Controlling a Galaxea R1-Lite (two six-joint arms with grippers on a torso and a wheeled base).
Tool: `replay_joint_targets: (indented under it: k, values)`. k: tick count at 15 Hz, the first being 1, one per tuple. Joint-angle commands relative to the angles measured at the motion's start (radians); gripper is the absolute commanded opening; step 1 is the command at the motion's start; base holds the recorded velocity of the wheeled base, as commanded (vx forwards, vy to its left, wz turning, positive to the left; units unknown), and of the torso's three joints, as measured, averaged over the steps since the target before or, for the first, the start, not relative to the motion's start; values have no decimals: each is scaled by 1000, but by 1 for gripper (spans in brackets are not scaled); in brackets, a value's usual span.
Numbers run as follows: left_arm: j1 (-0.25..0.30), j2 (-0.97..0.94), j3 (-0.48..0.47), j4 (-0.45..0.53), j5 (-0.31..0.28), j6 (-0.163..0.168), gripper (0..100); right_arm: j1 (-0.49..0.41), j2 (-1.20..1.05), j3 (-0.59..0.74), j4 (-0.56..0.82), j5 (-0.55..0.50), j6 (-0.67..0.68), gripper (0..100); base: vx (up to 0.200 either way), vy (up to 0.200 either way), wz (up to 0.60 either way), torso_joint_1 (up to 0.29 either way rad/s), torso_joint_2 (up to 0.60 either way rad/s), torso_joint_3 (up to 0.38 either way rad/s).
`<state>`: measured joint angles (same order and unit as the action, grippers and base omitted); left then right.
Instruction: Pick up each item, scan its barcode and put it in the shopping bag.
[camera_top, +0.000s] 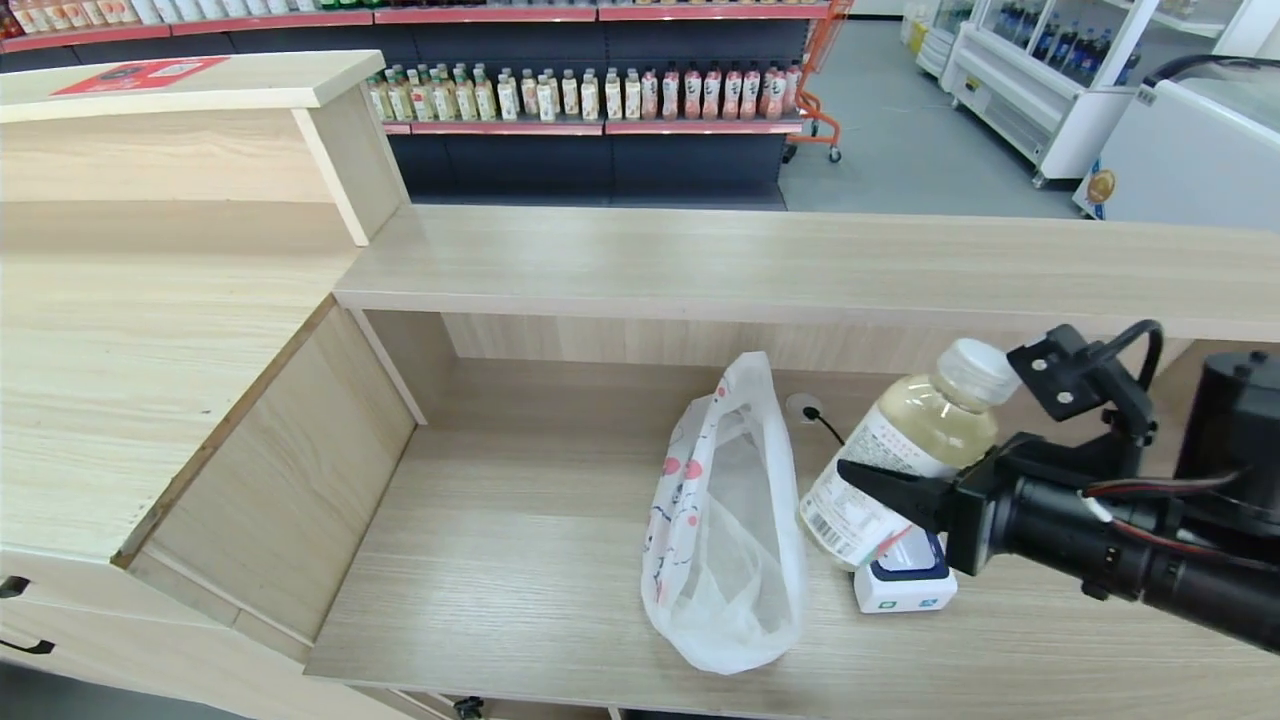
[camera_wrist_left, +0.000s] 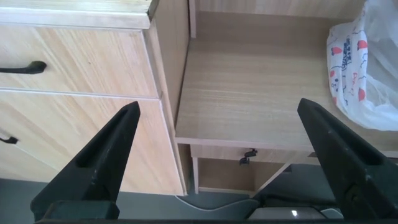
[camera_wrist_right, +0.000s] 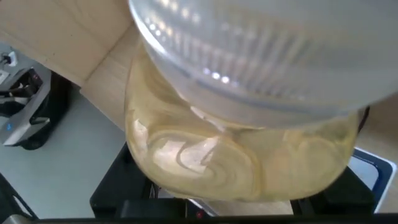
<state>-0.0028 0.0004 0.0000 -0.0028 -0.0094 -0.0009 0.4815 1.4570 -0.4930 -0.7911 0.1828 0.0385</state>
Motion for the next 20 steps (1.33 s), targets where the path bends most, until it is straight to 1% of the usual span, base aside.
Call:
replay_joint_targets:
  k: [1, 3, 4, 6, 8, 9, 10, 12, 14, 19, 20]
  values:
    - [0, 0, 0, 0, 0, -1, 100, -27, 229, -13, -137, 12, -2, 0, 0, 0, 0, 0, 0, 0]
    - [0, 1, 0, 0, 0, -1, 100, -67, 352, -7, -254, 32, -2, 0, 0, 0, 0, 0, 0, 0]
    - [0, 0, 0, 0, 0, -1, 100, -73, 390, 27, -320, 35, 6, 0, 0, 0, 0, 0, 0, 0]
    - [0, 1, 0, 0, 0, -1, 100, -78, 479, 80, -467, 67, 18, 0, 0, 0, 0, 0, 0, 0]
    - [0, 0, 0, 0, 0, -1, 100, -75, 545, 94, -579, 73, 23, 0, 0, 0, 0, 0, 0, 0]
    - [0, 0, 0, 0, 0, -1, 100, -70, 585, 93, -642, 93, 29, 0, 0, 0, 0, 0, 0, 0]
    - [0, 0, 0, 0, 0, -1, 100, -69, 594, 96, -649, 116, 31, 0, 0, 0, 0, 0, 0, 0]
    - [0, 1, 0, 0, 0, -1, 100, -70, 623, 90, -655, 124, 29, 0, 0, 0, 0, 0, 0, 0]
    - [0, 0, 0, 0, 0, -1, 100, -69, 660, 80, -694, 132, 27, 0, 0, 0, 0, 0, 0, 0]
    - [0, 0, 0, 0, 0, -1, 100, -32, 723, 44, -754, 161, 31, 0, 0, 0, 0, 0, 0, 0]
    - [0, 0, 0, 0, 0, -1, 100, -32, 743, 31, -771, 188, 26, 0, 0, 0, 0, 0, 0, 0]
